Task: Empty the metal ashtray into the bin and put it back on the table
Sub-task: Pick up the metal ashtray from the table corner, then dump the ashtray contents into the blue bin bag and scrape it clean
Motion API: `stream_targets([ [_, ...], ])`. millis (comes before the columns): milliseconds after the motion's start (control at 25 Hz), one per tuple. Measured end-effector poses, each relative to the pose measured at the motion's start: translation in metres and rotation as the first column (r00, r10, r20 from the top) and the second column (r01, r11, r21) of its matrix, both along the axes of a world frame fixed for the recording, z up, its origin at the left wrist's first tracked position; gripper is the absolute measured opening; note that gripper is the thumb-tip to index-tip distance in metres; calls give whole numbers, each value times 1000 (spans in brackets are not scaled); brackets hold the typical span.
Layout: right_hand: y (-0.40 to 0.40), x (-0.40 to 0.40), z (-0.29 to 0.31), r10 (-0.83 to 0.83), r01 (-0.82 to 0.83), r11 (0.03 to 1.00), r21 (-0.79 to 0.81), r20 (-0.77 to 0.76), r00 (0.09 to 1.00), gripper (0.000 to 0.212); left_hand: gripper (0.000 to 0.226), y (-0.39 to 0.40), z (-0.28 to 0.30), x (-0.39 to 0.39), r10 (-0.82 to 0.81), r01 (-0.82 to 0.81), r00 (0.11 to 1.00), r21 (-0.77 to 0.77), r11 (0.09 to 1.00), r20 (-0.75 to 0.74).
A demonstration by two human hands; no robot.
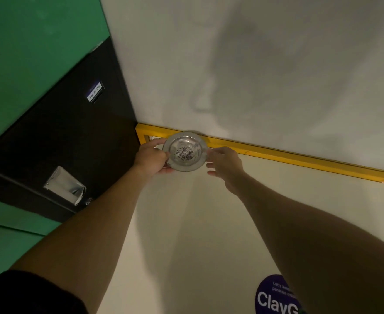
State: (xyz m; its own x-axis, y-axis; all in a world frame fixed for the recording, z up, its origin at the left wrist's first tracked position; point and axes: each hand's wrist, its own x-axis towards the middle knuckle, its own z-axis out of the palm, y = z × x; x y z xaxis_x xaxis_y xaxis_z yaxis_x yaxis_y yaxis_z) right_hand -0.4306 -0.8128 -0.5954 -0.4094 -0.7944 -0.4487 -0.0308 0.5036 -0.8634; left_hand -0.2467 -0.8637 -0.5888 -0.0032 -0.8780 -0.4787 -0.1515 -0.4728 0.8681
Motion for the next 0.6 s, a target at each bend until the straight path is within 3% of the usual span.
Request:
stream_targets([
  [160, 9, -14, 19, -70, 74, 997, -35, 100, 993, 4, 46, 15, 24, -15, -99, 99, 995, -15, 995, -5],
  [600, 86, -64, 78, -197, 215, 975, -50, 245, 949, 10, 32, 68, 85, -68, -236, 237, 971, -84, 968, 32],
])
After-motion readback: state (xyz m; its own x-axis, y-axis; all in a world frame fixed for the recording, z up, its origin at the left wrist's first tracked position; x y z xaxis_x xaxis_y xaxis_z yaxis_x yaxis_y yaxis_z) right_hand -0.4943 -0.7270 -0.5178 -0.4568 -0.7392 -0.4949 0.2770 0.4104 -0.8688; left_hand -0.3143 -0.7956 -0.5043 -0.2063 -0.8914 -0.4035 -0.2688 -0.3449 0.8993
